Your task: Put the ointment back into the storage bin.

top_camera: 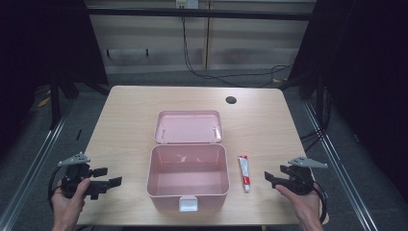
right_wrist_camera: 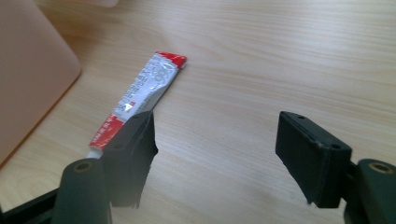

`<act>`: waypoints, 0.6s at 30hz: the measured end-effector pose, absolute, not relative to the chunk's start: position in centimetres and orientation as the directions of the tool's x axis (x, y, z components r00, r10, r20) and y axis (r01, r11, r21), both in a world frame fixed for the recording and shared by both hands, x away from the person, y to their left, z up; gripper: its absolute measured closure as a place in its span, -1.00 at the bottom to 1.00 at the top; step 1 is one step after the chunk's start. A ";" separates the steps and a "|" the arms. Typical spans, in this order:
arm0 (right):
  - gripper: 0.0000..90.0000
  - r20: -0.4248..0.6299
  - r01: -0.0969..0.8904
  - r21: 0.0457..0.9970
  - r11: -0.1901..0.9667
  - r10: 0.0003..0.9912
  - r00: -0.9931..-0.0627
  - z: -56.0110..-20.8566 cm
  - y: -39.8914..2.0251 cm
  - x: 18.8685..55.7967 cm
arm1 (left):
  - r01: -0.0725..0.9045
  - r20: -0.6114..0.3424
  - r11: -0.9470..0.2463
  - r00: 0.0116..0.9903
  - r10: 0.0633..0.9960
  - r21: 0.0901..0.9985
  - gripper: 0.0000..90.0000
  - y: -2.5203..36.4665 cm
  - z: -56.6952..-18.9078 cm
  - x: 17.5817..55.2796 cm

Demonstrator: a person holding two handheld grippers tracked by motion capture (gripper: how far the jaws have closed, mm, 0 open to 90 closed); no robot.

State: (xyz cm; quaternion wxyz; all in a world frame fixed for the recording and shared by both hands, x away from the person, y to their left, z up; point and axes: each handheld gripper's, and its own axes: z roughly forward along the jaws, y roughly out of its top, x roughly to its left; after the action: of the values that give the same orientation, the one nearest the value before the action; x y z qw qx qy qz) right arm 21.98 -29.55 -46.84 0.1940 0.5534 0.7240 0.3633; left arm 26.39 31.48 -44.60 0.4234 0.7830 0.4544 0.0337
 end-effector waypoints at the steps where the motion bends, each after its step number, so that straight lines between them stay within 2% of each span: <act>1: -0.33 0.140 0.666 0.737 0.113 0.939 -0.314 -46.7 -29.4 22.0 | 0.683 -0.332 -0.228 0.585 0.740 0.694 -0.60 31.5 -44.6 26.4; 7: -0.22 0.118 0.643 0.754 0.134 0.935 -0.333 -46.0 -28.8 21.9 | 0.684 -0.329 -0.230 0.583 0.743 0.692 -0.60 31.5 -44.6 26.4; 11: -0.21 0.068 0.653 0.732 0.193 0.934 -0.351 -45.8 -28.2 21.8 | 0.683 -0.327 -0.231 0.583 0.744 0.693 -0.60 31.5 -44.6 26.3; 13: -0.11 0.090 0.662 0.726 0.183 0.930 -0.357 -45.4 -28.0 21.9 | 0.682 -0.325 -0.232 0.584 0.744 0.693 -0.60 31.6 -44.6 26.3; 18: -0.08 0.168 0.684 0.721 0.112 0.929 -0.330 -43.8 -28.0 22.1 | 0.684 -0.327 -0.230 0.581 0.745 0.692 -0.60 31.6 -44.7 26.3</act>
State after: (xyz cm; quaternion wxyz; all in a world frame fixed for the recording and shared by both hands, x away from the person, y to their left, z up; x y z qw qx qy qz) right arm 22.14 -28.03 -43.76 0.1661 0.5545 0.7270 0.3693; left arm 26.31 31.56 -44.65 0.4206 0.7835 0.4560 0.0361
